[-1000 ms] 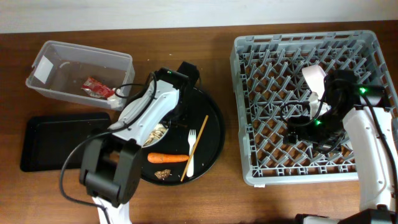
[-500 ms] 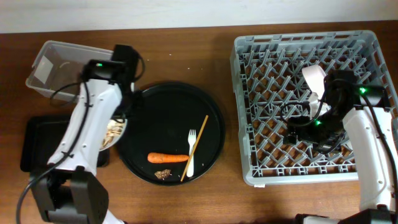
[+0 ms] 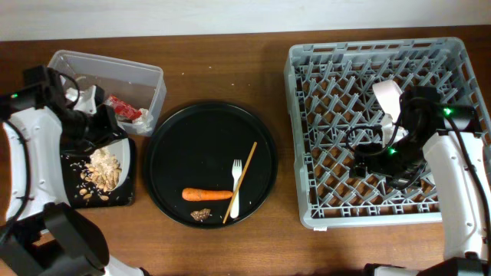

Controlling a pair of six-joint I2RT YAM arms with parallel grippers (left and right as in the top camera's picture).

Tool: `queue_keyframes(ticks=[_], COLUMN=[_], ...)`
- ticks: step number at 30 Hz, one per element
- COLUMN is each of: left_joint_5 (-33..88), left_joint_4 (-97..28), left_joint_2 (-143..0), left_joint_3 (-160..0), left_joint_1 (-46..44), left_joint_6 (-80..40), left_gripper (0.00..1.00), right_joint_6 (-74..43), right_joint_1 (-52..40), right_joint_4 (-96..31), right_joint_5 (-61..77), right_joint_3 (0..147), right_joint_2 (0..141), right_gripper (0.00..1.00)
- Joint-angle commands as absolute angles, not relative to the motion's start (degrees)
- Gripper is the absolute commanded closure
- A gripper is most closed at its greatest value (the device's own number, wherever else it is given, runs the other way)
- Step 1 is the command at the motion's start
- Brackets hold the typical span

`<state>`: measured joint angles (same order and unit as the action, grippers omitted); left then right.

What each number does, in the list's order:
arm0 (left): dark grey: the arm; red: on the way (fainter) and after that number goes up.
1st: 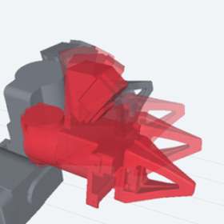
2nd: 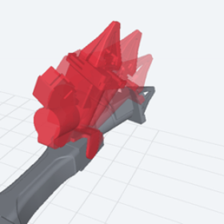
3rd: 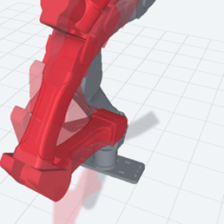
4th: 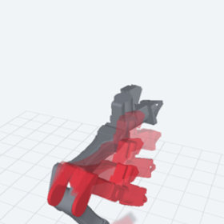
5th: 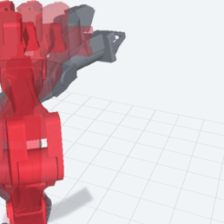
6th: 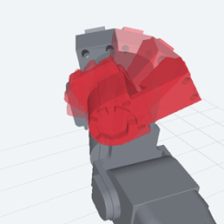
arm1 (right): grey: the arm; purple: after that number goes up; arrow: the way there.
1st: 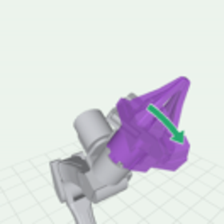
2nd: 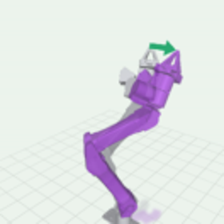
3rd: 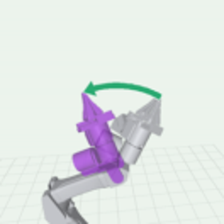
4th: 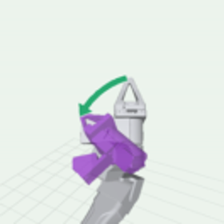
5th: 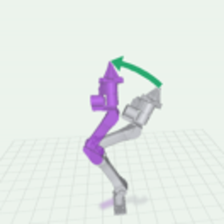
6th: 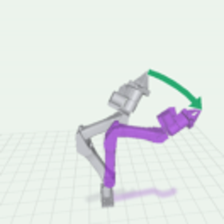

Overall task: Sort waste into correct bins and load items into the dishwasher rack
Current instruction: 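Lift the grey plate and tip rice onto the black tray, left gripper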

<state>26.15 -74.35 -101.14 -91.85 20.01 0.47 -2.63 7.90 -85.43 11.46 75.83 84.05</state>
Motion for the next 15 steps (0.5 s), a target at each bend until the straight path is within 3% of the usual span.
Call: queue_keyframes(ticks=[1,9,15], left_joint_5=[34.24,56.66,73.21], left_joint_4=[-74.48,-74.15,-77.25], left_joint_2=[-99.59,-99.61,-99.61], left_joint_3=[-93.03,-85.97,-83.26], left_joint_1=[24.25,37.80,44.45], left_joint_6=[3.57,7.97,19.38], left_gripper=[1.00,1.00,1.00], right_joint_6=[-2.59,-2.59,-2.59], right_joint_1=[7.99,7.99,7.99], right_joint_4=[-85.43,-85.43,-85.45], right_joint_5=[10.68,10.66,10.66], right_joint_3=[75.53,75.53,75.53], right_joint_2=[83.29,83.29,83.29], right_gripper=[0.10,0.10,0.10])
